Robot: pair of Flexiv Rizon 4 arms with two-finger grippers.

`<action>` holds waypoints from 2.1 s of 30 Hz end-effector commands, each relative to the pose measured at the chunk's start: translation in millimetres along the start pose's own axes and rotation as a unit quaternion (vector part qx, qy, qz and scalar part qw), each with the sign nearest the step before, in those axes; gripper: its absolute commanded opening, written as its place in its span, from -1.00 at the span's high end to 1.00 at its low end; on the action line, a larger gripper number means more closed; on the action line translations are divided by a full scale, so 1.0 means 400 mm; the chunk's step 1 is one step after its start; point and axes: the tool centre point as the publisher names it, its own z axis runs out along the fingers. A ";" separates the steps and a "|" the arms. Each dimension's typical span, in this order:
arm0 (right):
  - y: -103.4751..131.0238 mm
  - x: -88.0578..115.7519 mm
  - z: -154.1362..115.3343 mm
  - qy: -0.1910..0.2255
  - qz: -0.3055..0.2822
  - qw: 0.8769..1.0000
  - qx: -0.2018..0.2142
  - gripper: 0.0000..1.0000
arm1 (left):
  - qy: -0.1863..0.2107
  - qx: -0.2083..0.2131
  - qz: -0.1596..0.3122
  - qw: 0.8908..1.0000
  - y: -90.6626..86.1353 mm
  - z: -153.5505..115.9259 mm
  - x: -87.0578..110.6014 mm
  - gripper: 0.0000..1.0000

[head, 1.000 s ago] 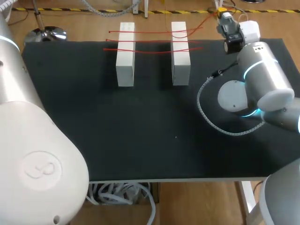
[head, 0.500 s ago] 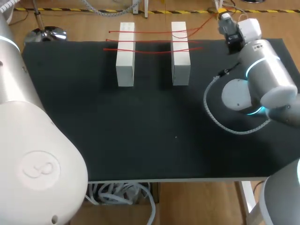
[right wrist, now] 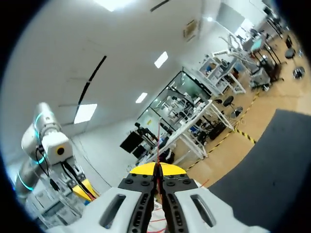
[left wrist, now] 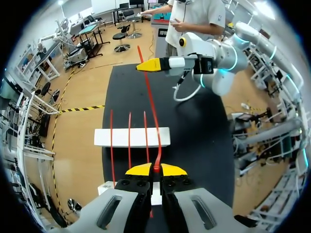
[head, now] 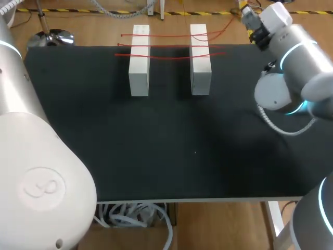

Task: Grab the tape and strap the tape.

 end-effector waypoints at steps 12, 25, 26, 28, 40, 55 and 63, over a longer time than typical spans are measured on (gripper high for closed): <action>0.016 -0.010 -0.013 0.075 -0.296 0.944 0.127 1.00 | 0.002 -0.003 0.000 1.000 -0.002 -0.003 -0.002 1.00; 0.013 -0.008 0.000 0.082 -0.423 0.892 0.140 1.00 | 0.002 -0.003 0.000 1.000 -0.002 -0.003 -0.002 1.00; 0.012 -0.008 0.002 0.086 -0.451 0.877 0.142 1.00 | 0.002 -0.003 0.000 1.000 -0.002 -0.003 -0.002 1.00; 0.012 -0.005 0.007 0.091 -0.494 0.854 0.137 1.00 | 0.002 -0.003 0.000 1.000 -0.002 -0.003 -0.002 1.00; -0.016 0.033 0.013 0.151 -0.635 0.744 0.144 1.00 | 0.002 -0.003 0.000 1.000 -0.002 -0.003 -0.002 1.00; -0.034 0.034 0.009 0.163 -0.648 0.733 0.129 1.00 | 0.002 -0.003 0.000 1.000 -0.002 -0.003 -0.002 1.00; -0.072 0.076 0.030 0.176 -0.686 0.694 0.128 1.00 | 0.002 -0.003 0.000 1.000 -0.002 -0.003 -0.002 1.00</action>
